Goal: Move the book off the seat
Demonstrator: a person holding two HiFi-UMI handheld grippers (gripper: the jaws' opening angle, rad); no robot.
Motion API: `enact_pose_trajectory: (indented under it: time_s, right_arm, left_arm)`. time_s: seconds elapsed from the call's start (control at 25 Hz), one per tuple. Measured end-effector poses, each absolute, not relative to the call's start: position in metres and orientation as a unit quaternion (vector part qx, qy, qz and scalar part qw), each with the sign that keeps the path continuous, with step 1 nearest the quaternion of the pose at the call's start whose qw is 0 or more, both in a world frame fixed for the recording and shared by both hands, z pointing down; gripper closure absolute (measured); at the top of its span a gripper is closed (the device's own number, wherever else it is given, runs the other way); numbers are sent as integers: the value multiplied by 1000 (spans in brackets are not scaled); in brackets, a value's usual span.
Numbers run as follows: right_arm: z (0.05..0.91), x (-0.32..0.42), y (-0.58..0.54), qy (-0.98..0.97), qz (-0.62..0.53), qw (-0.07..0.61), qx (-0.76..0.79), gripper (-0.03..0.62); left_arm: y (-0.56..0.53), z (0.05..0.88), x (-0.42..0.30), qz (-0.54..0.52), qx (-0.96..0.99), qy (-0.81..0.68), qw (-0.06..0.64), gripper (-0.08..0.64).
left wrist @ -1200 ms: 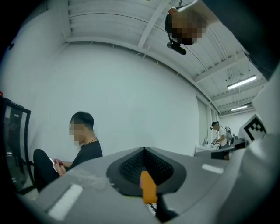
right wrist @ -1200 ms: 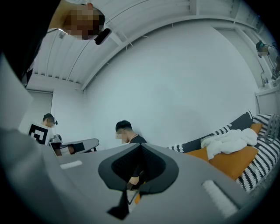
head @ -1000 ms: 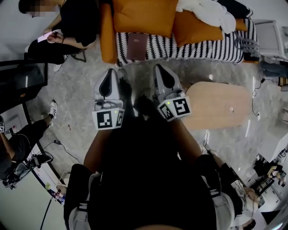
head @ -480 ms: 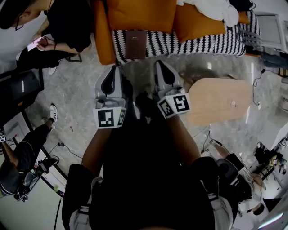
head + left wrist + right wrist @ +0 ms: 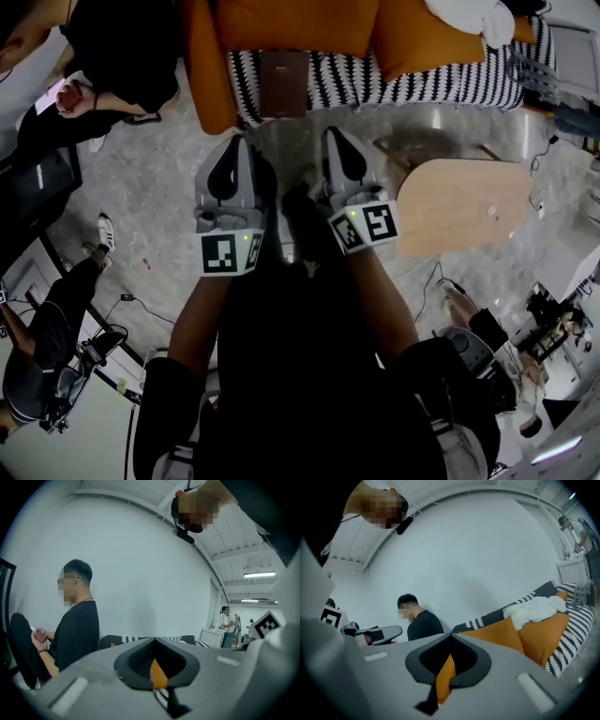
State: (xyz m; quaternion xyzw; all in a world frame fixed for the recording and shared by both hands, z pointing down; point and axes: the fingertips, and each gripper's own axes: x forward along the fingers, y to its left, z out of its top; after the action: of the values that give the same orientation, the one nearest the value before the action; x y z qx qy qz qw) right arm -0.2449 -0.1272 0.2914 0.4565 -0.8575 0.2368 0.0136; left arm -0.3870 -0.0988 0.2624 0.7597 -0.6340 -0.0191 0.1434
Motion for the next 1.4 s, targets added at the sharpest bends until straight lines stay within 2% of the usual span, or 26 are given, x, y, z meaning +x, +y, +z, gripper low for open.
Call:
enact_pose_trajectory:
  time_s: [0.4,1.4]
  right_arm:
    - [365,-252,-128,-834,287,39,470,584]
    - [484,-254,-147,-807,347,73,472,584]
  left_arm:
    - [-108,315,-389,-13,758,-629,172,554]
    - [-139,394,-378,-9,764,-612,204,554]
